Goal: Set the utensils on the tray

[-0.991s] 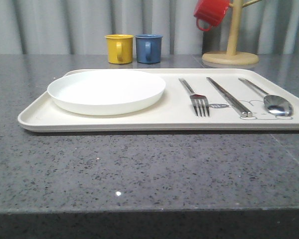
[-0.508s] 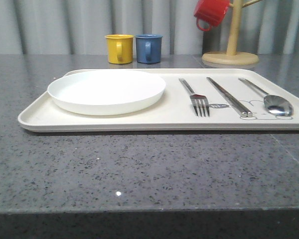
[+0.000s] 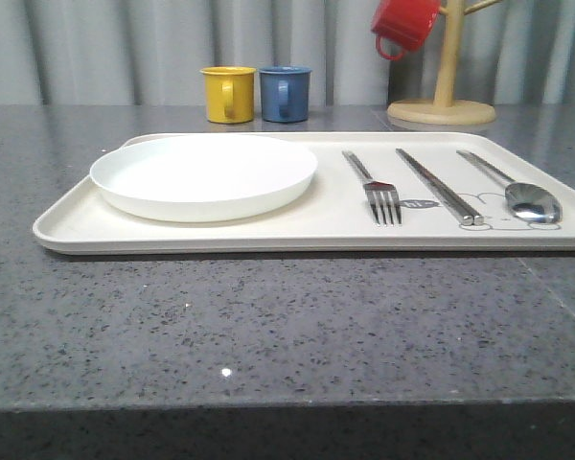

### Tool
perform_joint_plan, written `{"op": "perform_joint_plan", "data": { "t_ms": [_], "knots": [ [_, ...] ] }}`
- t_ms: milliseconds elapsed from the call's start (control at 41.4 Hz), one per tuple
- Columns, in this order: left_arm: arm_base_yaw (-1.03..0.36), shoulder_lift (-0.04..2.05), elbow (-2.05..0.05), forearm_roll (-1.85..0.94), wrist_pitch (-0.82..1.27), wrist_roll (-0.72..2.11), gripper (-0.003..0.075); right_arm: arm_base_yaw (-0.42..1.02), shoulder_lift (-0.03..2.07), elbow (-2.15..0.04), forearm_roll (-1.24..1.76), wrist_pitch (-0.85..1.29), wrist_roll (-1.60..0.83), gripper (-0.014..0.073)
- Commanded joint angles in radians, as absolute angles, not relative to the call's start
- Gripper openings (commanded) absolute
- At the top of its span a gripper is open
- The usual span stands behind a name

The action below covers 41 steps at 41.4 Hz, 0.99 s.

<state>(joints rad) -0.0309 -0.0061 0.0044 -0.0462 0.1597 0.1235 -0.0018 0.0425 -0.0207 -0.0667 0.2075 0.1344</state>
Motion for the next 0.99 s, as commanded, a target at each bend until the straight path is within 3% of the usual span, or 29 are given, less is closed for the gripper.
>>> {"op": "perform_joint_plan", "data": {
  "t_ms": [0, 967],
  "knots": [
    [-0.027, -0.025, 0.008, -0.055, 0.072, 0.116, -0.0019, -0.046, 0.012, 0.009, -0.032, 0.114, 0.124, -0.0069],
    [-0.027, -0.025, 0.008, -0.055, 0.072, 0.116, -0.0019, -0.051, -0.027, 0.023, -0.045, 0.175, 0.124, -0.0069]
  ]
}}
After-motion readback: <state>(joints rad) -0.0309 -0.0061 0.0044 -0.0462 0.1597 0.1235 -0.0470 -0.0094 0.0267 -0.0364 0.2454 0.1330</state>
